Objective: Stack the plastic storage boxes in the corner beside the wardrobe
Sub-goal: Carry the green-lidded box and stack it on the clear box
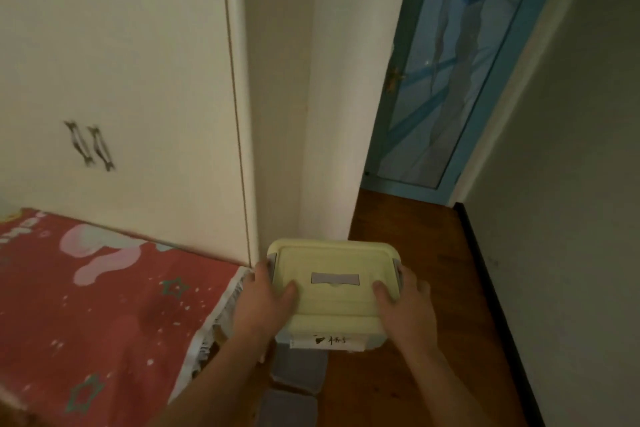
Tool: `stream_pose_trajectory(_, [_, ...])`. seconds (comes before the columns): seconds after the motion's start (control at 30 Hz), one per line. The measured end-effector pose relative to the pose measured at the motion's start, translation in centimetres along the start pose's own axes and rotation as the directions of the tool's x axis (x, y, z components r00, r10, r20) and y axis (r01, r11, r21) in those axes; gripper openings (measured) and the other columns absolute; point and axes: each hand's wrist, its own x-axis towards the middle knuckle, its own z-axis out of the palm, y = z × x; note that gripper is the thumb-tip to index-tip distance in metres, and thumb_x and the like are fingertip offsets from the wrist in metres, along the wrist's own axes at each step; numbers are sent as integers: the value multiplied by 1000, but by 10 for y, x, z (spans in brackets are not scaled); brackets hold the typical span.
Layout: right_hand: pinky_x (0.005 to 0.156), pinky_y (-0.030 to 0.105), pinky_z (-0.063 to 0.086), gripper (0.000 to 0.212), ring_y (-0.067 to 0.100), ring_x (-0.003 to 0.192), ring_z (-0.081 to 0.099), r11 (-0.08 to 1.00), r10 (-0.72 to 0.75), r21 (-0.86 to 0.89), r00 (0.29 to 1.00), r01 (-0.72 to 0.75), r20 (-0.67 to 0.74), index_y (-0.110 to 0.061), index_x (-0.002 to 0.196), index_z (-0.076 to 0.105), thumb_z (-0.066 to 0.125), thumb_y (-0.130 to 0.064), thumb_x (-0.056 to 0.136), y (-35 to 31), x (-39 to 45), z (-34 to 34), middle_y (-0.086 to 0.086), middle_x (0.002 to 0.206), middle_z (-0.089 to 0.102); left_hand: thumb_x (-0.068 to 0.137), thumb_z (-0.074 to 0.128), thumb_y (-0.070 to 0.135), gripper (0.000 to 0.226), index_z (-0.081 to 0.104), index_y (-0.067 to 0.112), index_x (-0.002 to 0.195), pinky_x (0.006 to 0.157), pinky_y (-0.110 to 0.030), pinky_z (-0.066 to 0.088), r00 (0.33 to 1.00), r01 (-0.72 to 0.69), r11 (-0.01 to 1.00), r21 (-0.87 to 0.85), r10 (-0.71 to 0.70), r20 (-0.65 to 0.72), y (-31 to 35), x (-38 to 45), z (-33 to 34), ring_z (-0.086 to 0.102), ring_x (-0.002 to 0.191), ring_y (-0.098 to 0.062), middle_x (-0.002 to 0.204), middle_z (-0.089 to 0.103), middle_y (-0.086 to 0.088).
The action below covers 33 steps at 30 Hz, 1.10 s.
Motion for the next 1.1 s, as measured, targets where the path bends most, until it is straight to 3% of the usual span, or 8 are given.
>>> stream_pose_trajectory(0.17, [80, 36, 53, 63, 21, 99, 58, 994, -110, 33, 994, 109, 23, -33, 146, 33, 50, -58, 91, -35, -36, -5, 4, 125, 44, 86, 57, 46, 65, 34, 17, 140, 78, -32, 43, 995, 28, 1000, -3, -28, -91, -18, -38, -49, 47, 94, -17, 122, 49, -7])
stream_pose_trajectory(0.3, [81, 35, 50, 62, 23, 100, 58, 978, -198, 75, 979, 193, 58, -33, 146, 34, 51, -56, 91, -68, -59, 1, 4, 125, 44, 83, 55, 51, 65, 33, 22, 137, 81, -38, 53, 982, 67, 998, 8, -65, -176, -35, -62, -95, 54, 98, -20, 123, 49, -4])
stream_pose_trajectory(0.7, [76, 32, 45, 62, 19, 95, 52, 877, -473, 203, 858, 436, 200, -32, 144, 37, 54, -55, 90, -213, -151, 70, 3, 119, 45, 86, 54, 52, 66, 30, 22, 139, 70, -36, 52, 889, 217, 976, -11, -202, -411, -145, -118, -247, 57, 90, -20, 126, 47, -6])
stream_pose_trajectory(0.9, [84, 37, 50, 63, 23, 99, 54, 846, -532, 190, 805, 498, 262, -30, 142, 38, 51, -59, 88, -296, -221, 118, 4, 117, 46, 88, 56, 51, 66, 33, 20, 141, 73, -32, 47, 835, 279, 960, -35, -261, -485, -219, -147, -333, 55, 104, -21, 132, 48, -6])
stream_pose_trajectory(1.0, [84, 38, 49, 64, 25, 101, 55, 828, -560, 192, 780, 526, 279, -29, 142, 40, 51, -59, 87, -336, -255, 140, 5, 117, 47, 87, 57, 52, 66, 34, 21, 141, 75, -33, 51, 809, 301, 952, -49, -282, -516, -253, -160, -378, 54, 98, -16, 128, 50, -4])
stream_pose_trajectory(1.1, [91, 41, 49, 65, 29, 110, 55, 814, -580, 208, 760, 541, 292, -29, 143, 39, 53, -57, 87, -375, -290, 161, 8, 127, 47, 87, 57, 53, 66, 34, 23, 141, 67, -28, 50, 787, 311, 949, -53, -289, -545, -286, -171, -420, 53, 87, -11, 125, 50, -3])
